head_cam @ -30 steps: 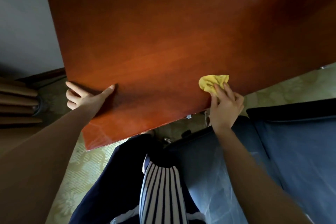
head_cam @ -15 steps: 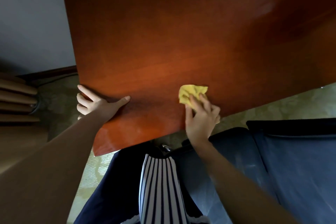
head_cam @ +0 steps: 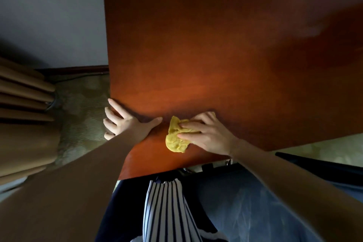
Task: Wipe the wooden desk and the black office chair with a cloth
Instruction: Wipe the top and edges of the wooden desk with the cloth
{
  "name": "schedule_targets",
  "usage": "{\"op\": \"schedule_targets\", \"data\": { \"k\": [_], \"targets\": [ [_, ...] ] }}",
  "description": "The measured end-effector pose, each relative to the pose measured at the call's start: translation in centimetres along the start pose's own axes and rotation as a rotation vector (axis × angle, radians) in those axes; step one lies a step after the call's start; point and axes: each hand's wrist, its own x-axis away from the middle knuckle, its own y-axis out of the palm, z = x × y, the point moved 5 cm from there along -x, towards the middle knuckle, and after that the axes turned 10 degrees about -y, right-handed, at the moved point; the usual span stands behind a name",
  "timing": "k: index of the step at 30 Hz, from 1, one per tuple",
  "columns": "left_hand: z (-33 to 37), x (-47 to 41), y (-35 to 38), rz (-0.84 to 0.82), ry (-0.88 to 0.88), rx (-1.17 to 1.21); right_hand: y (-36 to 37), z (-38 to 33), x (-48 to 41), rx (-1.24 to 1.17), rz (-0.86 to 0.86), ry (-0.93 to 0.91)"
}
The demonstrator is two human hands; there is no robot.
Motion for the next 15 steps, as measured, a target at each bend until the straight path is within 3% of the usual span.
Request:
{"op": "schedule_targets", "data": {
  "k": [4, 12, 15],
  "targets": [
    [0.4, 0.3, -0.4, 0.05, 0.006, 0.014, -0.9, 5.2, -2.9, -0.041, -0.079, -0.037],
    [0.3, 1.0, -0.9, 0.083, -0.034, -0.004, -1.4, 17.0, -11.6, 0.003, -0.182, 0.15],
    [0.2, 0.5, -0.6, 0.086, -0.036, 0.002, -1.1, 21.2, -14.5, 0.045, -0.118, 0.345]
  ]
}}
